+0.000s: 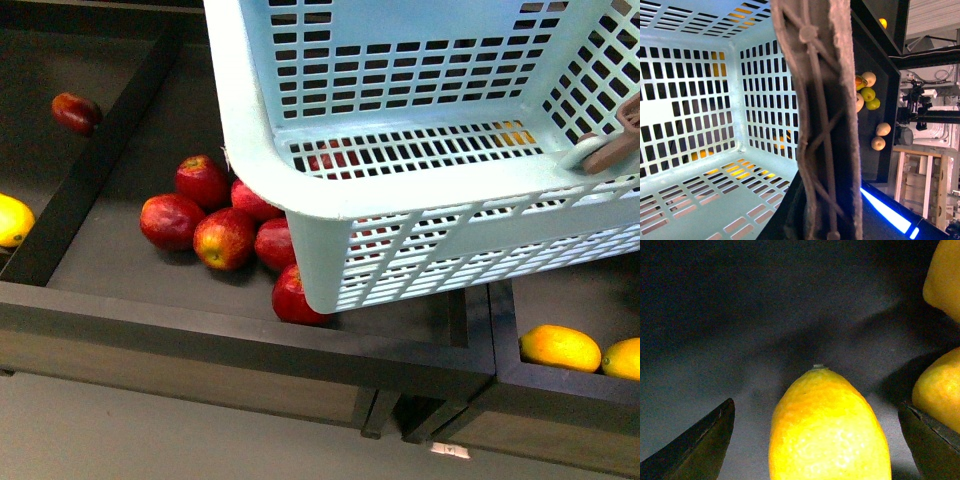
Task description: Pick lemon and mango into basket
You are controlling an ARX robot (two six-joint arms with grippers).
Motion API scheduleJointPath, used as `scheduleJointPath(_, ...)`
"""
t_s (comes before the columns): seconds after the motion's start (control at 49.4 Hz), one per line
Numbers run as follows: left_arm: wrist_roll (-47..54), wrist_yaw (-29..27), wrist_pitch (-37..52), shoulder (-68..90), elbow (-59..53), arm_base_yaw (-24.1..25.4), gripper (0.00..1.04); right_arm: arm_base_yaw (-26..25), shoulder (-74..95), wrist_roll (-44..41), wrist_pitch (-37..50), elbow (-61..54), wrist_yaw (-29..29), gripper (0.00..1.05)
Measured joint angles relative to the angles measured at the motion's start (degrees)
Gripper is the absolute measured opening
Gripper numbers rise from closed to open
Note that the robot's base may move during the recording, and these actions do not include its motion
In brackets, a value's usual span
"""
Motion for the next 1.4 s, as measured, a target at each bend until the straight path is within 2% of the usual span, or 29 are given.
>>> scheduleJointPath(0.142,0.0,0.0,0.0,0.0,0.0,0.0,0.06,-0.2,0.2,-0.2,0.0,0.0,-0.1,0.96)
scheduleJointPath(0.203,0.0,0.0,0.0,0.0,0.0,0.0,0.06,-0.2,0.2,-0.2,0.0,0.0,-0.1,0.92)
scheduleJointPath(0.405,0.0,0.0,0.0,0.0,0.0,0.0,0.06,-0.3,0.2,-0.4,0.0,0.0,-0.7,0.65)
scheduleJointPath(0.446,0.0,0.0,0.0,0.0,0.0,0.0,0.06,-0.3,0.2,-0.5,0.0,0.0,-0.9,0.56)
scheduleJointPath(0.506,0.0,0.0,0.0,0.0,0.0,0.0,0.06,-0.4,0.2,-0.5,0.0,-0.1,-1.1,0.50)
scheduleJointPath(0.952,0.0,0.0,0.0,0.0,0.0,0.0,0.06,-2.6,-4.5,0.5,2.1,-7.1,-4.6,0.49)
scheduleJointPath(1.175,0.0,0.0,0.0,0.0,0.0,0.0,0.06,-4.7,-21.7,2.7,4.8,-16.0,-13.4,0.49)
scheduleJointPath(1.398,0.0,0.0,0.0,0.0,0.0,0.0,0.06,-5.8,-38.5,3.7,4.0,-22.4,-18.3,0.49)
